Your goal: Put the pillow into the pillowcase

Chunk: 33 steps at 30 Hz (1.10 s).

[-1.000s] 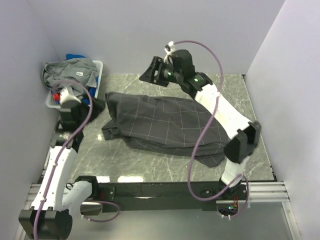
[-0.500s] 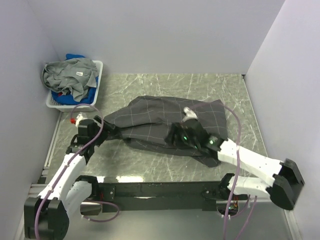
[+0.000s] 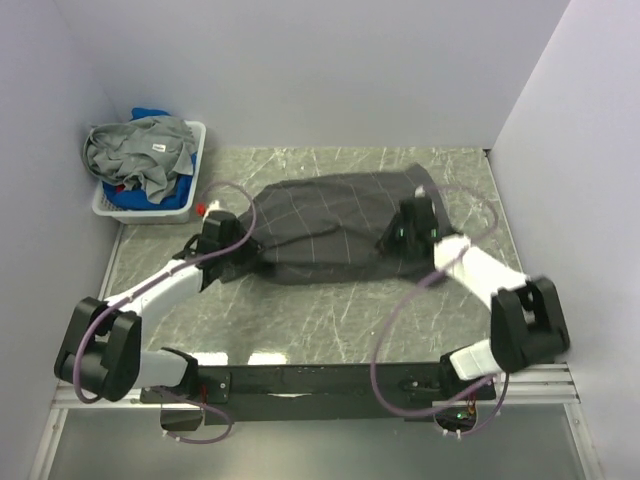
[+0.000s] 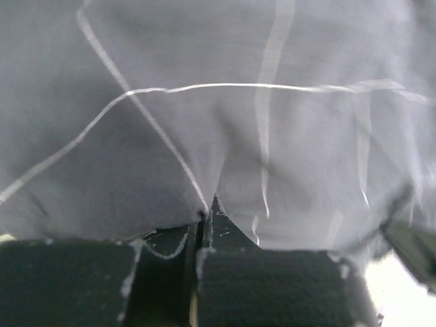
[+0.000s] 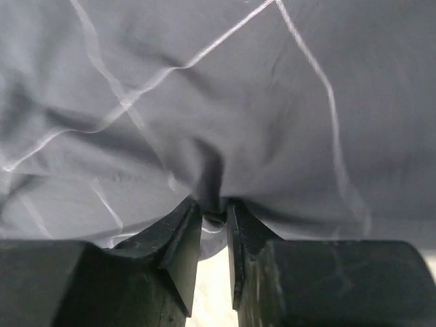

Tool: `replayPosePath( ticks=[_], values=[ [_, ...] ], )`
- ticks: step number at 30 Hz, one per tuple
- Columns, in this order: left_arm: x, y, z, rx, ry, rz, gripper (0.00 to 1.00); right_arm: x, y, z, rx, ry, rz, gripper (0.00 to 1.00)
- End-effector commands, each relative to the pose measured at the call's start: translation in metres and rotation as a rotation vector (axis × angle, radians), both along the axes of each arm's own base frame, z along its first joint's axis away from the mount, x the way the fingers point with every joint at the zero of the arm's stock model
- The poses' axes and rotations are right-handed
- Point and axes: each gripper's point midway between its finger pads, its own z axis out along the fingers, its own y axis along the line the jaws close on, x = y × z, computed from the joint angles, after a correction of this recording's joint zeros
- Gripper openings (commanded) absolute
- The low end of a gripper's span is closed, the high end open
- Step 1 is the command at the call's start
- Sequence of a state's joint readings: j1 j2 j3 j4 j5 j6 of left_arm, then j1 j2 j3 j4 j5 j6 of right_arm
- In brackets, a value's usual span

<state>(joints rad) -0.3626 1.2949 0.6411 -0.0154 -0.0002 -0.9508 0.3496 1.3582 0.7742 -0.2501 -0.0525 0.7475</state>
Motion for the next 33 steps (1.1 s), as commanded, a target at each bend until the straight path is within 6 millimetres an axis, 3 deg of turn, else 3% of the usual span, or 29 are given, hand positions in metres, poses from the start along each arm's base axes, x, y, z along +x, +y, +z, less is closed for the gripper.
replayPosePath(
  ticks=[1, 2, 3, 4, 6, 7, 8, 10, 11, 12, 14, 16, 23, 25, 26, 27, 28, 29, 31, 32, 33],
  values=[
    [0.029, 0.027, 0.057, 0.042, -0.121, 0.112, 0.01, 0.073, 0.008, 0.083, -0.009, -0.169, 0.09, 0.29],
    [0.023, 0.036, 0.066, 0.038, -0.135, 0.131, 0.01, 0.077, 0.017, 0.101, -0.002, -0.207, 0.115, 0.31],
    [0.021, 0.044, 0.07, 0.034, -0.146, 0.144, 0.01, 0.075, 0.021, 0.108, 0.001, -0.226, 0.126, 0.44],
    [0.02, 0.061, 0.072, 0.029, -0.15, 0.178, 0.01, 0.071, 0.022, 0.111, -0.009, -0.243, 0.126, 0.52],
    [0.011, 0.076, 0.076, 0.009, -0.161, 0.195, 0.01, 0.056, 0.016, 0.107, -0.02, -0.261, 0.104, 0.67],
    [0.01, 0.09, 0.075, 0.009, -0.162, 0.228, 0.01, 0.05, 0.012, 0.103, -0.014, -0.266, 0.086, 0.71],
    [0.005, 0.089, 0.078, -0.009, -0.173, 0.207, 0.01, 0.035, -0.003, 0.084, -0.025, -0.247, 0.029, 0.75],
    [0.002, 0.092, 0.08, -0.01, -0.17, 0.207, 0.01, 0.031, -0.026, 0.071, -0.003, -0.261, -0.057, 0.77],
    [0.002, 0.092, 0.086, -0.014, -0.182, 0.2, 0.01, 0.015, -0.034, 0.046, 0.036, -0.211, -0.083, 0.76],
    [0.001, 0.092, 0.09, -0.016, -0.188, 0.198, 0.01, 0.019, -0.051, 0.041, 0.064, -0.221, -0.14, 0.75],
    [0.004, 0.092, 0.102, -0.026, -0.214, 0.191, 0.01, 0.009, -0.064, 0.016, 0.108, -0.169, -0.189, 0.66],
    [0.006, 0.091, 0.105, -0.024, -0.206, 0.186, 0.01, 0.01, -0.077, 0.009, 0.14, -0.159, -0.239, 0.65],
    [0.022, 0.087, 0.141, -0.044, -0.271, 0.17, 0.01, 0.013, -0.077, -0.024, 0.192, -0.089, -0.28, 0.62],
    [0.028, 0.084, 0.149, -0.051, -0.283, 0.153, 0.01, 0.029, -0.076, -0.019, 0.211, -0.101, -0.284, 0.61],
    [0.034, 0.083, 0.164, -0.055, -0.318, 0.145, 0.01, 0.035, -0.082, -0.026, 0.206, -0.077, -0.303, 0.54],
    [0.04, 0.082, 0.172, -0.057, -0.332, 0.138, 0.01, 0.042, -0.083, -0.025, 0.207, -0.074, -0.306, 0.44],
    [0.048, 0.077, 0.173, -0.059, -0.328, 0.1, 0.01, 0.06, -0.084, -0.008, 0.229, -0.106, -0.293, 0.27],
    [0.059, 0.075, 0.206, -0.064, -0.391, 0.079, 0.01, 0.07, -0.099, -0.01, 0.235, -0.084, -0.322, 0.0],
    [0.07, 0.077, 0.223, -0.07, -0.376, 0.044, 0.01, 0.084, -0.115, 0.008, 0.254, -0.086, -0.352, 0.0],
    [0.073, 0.082, 0.267, -0.072, -0.468, 0.047, 0.01, 0.1, -0.126, 0.047, 0.276, -0.157, -0.356, 0.0],
    [0.069, 0.084, 0.283, -0.067, -0.488, 0.055, 0.01, 0.098, -0.149, 0.062, 0.268, -0.162, -0.413, 0.0]
  ],
)
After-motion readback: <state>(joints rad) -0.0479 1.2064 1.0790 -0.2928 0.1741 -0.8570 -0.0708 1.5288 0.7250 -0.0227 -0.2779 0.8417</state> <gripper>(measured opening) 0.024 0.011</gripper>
